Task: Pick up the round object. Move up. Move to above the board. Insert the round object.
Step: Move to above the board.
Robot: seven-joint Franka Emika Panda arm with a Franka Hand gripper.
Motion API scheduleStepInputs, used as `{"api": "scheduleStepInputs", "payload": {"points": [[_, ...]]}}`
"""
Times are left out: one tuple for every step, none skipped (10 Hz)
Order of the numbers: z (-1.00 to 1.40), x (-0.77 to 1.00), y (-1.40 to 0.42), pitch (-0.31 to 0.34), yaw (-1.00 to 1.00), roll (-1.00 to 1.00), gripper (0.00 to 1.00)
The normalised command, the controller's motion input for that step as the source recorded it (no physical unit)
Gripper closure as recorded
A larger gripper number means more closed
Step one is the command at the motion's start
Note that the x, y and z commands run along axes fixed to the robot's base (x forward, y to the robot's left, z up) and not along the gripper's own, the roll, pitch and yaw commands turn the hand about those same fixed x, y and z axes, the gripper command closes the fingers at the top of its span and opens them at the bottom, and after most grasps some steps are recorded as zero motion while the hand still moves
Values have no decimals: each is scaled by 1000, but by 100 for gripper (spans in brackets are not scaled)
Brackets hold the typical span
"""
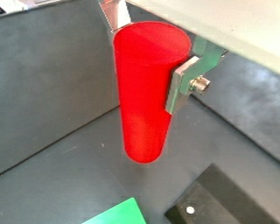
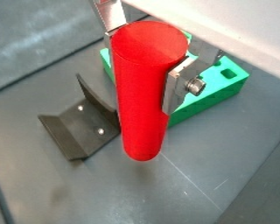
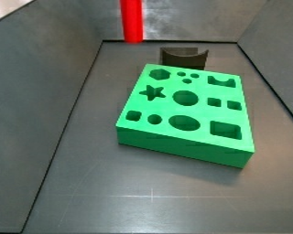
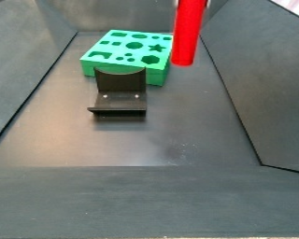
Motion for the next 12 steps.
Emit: {"api": "scheduleStepInputs", "payload": {"points": [[1000,32,-45,34,-43,141,100],[1000,40,-40,82,-22,103,100],[1000,42,-38,91,-18,91,100],[1000,40,-34,93,-14,71,100],[1000,39,-29,89,-12,57,100],[809,29,-20,88,-12,41,100],[702,25,-15,87,-12,33,100],[487,17,-6,85,-13,17,100],[331,16,-3,84,-14,7,100],[175,13,-1,85,-17,-3,100],[-51,173,-1000,445,-435,-296,100],[-46,182,-1000,426,-354,-233,100]]}}
